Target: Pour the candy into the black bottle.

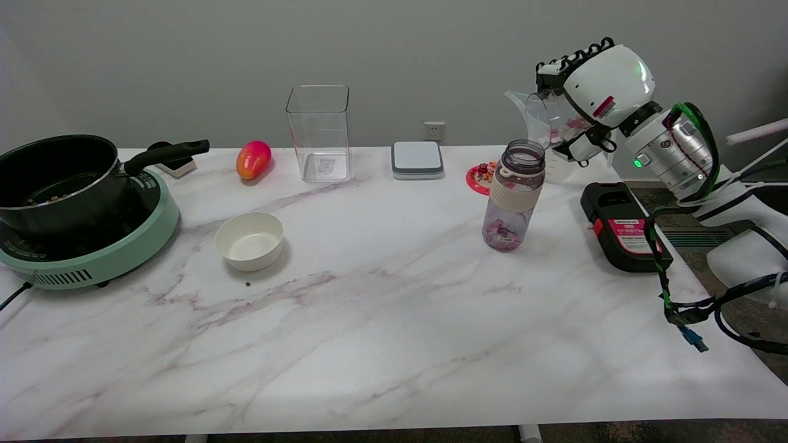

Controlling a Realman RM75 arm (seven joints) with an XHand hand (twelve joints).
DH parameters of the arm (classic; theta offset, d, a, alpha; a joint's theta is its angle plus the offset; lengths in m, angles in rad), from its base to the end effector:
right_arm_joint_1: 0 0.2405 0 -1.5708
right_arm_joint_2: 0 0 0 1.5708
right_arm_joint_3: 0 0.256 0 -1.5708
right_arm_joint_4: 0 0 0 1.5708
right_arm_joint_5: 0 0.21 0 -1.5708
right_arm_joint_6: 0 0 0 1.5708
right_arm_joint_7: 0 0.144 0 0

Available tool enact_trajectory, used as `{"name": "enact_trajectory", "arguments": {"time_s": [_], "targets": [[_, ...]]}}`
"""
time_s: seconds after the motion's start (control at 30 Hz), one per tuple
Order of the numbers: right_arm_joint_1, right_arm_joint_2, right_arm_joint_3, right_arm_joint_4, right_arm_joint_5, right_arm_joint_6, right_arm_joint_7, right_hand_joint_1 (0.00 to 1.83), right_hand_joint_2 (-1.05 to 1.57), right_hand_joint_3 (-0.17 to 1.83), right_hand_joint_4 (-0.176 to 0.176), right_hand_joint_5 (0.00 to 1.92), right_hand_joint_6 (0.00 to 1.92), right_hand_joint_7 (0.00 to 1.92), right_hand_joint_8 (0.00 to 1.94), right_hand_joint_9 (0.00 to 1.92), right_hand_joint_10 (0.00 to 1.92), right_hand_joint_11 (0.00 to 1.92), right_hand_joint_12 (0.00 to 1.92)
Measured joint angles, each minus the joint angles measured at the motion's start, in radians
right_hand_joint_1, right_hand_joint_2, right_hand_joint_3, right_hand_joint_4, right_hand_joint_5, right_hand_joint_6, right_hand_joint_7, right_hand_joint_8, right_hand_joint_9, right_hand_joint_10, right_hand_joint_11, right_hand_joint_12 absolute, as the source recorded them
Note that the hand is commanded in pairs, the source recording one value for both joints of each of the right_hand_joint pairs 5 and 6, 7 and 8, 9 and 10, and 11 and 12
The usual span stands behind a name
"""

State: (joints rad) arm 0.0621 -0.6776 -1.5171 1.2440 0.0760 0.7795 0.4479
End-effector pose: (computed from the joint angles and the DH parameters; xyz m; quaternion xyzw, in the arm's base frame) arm -0.1231 -0.3357 0.4595 0.7394 0.3018 0.0298 0.6011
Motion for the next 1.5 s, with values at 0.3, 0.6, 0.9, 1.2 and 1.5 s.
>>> {"name": "enact_trajectory", "arguments": {"time_s": [0.3, 0.6, 0.9, 1.2, 1.5], "targets": [[0.014, 0.001, 0.001, 0.001, -0.034, -0.007, 0.015, 1.45, 0.55, 1.07, 0.000, 1.29, 1.29, 1.39, 1.39, 1.34, 1.34, 1.11, 1.11], [0.022, 0.002, 0.001, 0.004, -0.059, -0.014, 0.024, 1.46, 0.54, 1.07, 0.000, 1.29, 1.29, 1.39, 1.39, 1.33, 1.33, 1.11, 1.11], [0.026, 0.002, 0.001, 0.007, -0.074, -0.017, 0.029, 1.46, 0.54, 1.07, 0.000, 1.29, 1.29, 1.38, 1.38, 1.33, 1.33, 1.11, 1.11], [0.029, 0.003, 0.003, 0.007, -0.086, -0.018, 0.031, 1.45, 0.53, 1.08, 0.000, 1.29, 1.29, 1.38, 1.38, 1.33, 1.33, 1.11, 1.11], [0.036, 0.004, 0.009, 0.004, -0.109, -0.019, 0.036, 1.45, 0.52, 1.10, 0.000, 1.29, 1.29, 1.38, 1.38, 1.33, 1.33, 1.11, 1.11]]}}
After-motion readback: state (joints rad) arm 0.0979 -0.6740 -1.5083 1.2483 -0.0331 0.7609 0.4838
